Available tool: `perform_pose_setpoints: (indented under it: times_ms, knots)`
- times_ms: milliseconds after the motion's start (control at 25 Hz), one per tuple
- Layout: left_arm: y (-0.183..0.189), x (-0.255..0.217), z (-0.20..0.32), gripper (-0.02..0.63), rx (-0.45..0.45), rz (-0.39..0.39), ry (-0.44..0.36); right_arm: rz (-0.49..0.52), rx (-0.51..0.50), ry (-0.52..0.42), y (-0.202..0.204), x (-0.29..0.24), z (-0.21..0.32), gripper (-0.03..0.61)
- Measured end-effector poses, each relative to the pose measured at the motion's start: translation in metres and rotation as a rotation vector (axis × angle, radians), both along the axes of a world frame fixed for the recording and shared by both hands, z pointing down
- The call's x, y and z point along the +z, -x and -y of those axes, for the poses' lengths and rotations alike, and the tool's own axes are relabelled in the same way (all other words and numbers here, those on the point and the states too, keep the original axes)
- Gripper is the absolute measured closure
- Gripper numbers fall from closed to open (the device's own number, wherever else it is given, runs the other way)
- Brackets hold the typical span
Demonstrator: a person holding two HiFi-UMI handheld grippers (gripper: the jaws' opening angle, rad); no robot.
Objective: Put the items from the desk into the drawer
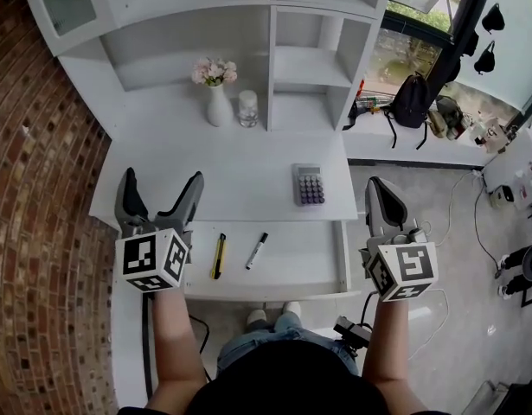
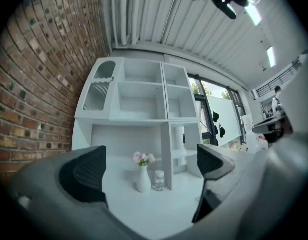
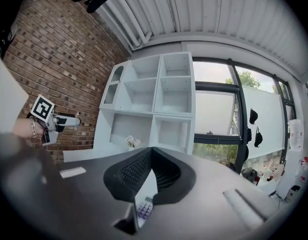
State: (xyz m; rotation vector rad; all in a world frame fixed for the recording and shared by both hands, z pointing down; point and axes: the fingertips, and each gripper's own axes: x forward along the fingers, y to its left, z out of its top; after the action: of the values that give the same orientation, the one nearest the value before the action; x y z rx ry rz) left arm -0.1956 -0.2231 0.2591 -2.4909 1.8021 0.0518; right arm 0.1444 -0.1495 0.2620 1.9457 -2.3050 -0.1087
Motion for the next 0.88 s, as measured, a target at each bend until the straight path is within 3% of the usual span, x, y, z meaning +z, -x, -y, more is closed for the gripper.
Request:
perform_pose_setpoints:
  times_ms: [120,280,600,880]
  knots:
    - [0.004,-0.023,-0.003,0.028,0.005,0.021,-0.065,-0.016,0.017,-0.026,0.004,-0.011,-0.005,0.572]
    - [0.003,-0.033,-0.002,0.029,0.024,0.004,-0.089,-0.023,0.039,-0.029,0.01,-0.013,-0.012,0.574]
    - [-0.029,-0.044,0.011,0.028,0.088,0.009,-0.05,-0.013,0.053,-0.044,0.001,-0.017,-0.013,0.572]
    - [-0.09,-0.037,0.016,0.028,0.095,0.02,-0.019,-0.013,0.007,-0.048,-0.038,-0.009,-0.004,0.572]
